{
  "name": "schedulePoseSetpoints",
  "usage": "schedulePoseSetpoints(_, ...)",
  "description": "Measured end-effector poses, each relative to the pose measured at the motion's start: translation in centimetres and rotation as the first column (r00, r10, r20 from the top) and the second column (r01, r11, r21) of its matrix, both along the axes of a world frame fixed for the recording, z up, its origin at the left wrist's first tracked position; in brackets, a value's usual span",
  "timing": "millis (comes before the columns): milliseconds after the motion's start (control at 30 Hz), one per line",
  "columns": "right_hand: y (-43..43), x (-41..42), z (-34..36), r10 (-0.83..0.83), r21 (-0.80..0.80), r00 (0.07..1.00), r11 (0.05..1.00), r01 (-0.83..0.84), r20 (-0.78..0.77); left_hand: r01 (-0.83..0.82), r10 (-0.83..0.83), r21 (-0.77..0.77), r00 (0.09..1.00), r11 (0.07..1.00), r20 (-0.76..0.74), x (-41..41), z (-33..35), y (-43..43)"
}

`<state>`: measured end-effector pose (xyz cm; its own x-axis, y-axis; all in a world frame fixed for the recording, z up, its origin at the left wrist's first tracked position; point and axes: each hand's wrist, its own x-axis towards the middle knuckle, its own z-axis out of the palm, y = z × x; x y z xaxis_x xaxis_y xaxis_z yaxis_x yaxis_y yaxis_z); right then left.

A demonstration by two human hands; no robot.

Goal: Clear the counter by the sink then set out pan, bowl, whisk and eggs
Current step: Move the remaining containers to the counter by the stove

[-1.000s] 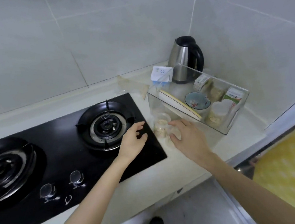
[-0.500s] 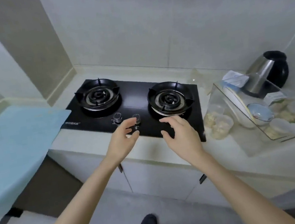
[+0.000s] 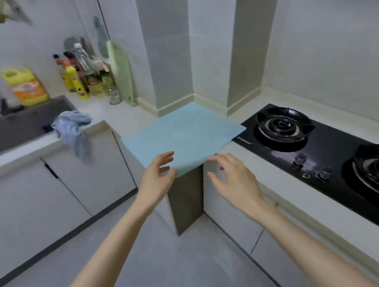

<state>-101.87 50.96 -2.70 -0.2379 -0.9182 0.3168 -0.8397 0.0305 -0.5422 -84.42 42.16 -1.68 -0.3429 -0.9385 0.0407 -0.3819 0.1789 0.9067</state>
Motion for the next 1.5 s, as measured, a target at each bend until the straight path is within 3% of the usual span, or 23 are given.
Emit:
schedulePoseSetpoints(333,-13.9,25.4,-0.5,0.352,-0.018,0.936,0.936,-0.352,-0.008,-0.308,0.309,-0.035,0.951,0.951,0.025,27.6,1.0,-5.7)
schedulePoseSetpoints(633,-22.4,46.3,0.7,0.647,-0.04,0.761,0.76,-0.648,-0.044,-0.633,0.633,-0.025,0.774,0.774,-0.002,47.8,1.7,-7.1)
schedulePoseSetpoints(1033,-35.5,65.2,0.6,0.848,-0.01,0.515,0.518,-0.855,-0.127,-0.842,0.839,-0.026,0.539,0.539,-0.07,64.1,0.4,-16.2)
schedulePoseSetpoints(1500,-53.4,82.9,1.0,0.934,0.049,0.343,0.349,-0.936,-0.098,-0.945,0.942,0.004,0.327,0.328,-0.081,80.6,-0.1,-30.1)
